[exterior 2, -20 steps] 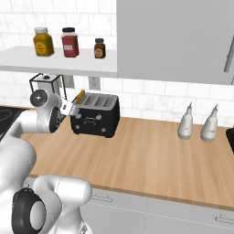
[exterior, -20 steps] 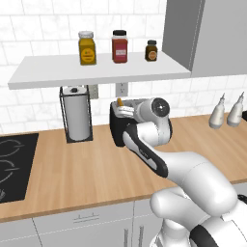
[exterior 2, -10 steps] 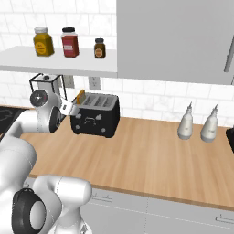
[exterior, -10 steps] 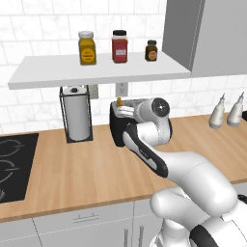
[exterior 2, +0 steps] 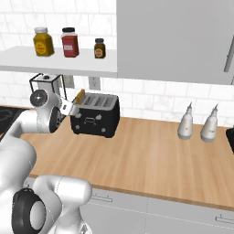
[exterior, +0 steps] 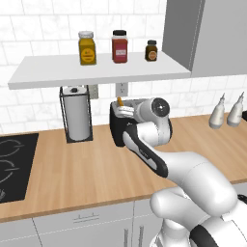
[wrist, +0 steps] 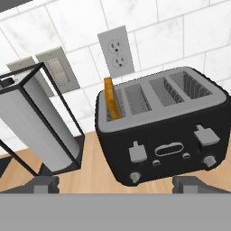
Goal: Start the toaster. Once the lever pops up, take the bread to the plate on the dining counter.
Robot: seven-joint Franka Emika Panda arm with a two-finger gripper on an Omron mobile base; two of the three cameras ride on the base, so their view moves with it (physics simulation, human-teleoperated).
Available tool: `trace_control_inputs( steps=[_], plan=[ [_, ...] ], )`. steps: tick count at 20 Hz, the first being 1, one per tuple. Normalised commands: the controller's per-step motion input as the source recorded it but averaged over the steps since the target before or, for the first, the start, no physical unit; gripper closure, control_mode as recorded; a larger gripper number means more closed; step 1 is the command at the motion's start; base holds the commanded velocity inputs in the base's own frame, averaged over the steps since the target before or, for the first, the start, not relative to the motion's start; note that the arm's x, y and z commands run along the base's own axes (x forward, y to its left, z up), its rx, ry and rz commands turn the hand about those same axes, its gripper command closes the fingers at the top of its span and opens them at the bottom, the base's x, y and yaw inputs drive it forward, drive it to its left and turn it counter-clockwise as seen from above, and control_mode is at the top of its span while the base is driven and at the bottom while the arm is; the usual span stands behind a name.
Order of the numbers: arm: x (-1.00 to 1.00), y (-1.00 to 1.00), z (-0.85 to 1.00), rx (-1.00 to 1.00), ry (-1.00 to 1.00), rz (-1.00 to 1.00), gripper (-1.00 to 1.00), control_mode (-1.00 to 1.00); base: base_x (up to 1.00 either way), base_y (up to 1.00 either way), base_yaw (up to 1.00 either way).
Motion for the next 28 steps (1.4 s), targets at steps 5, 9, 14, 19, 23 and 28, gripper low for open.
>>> trace_control_inputs(
  steps=[5, 9, 14, 19, 23, 28],
  plan=[
    [0.00, 0.00, 0.00, 0.00, 0.00, 0.00, -1.00, -1.00, 0.00, 0.00, 0.00],
    [0.00, 0.00, 0.00, 0.00, 0.00, 0.00, -1.00, -1.00, 0.00, 0.00, 0.00],
    [0.00, 0.00, 0.00, 0.00, 0.00, 0.00, -1.00, -1.00, 0.00, 0.00, 0.00],
    [0.00, 0.00, 0.00, 0.00, 0.00, 0.00, -1.00, -1.00, 0.00, 0.00, 0.00],
    [0.00, 0.00, 0.00, 0.00, 0.00, 0.00, -1.00, -1.00, 0.00, 0.00, 0.00],
    [0.08, -0.07, 0.00, -0.01, 0.00, 0.12, -1.00, -1.00, 0.00, 0.00, 0.00]
  ],
)
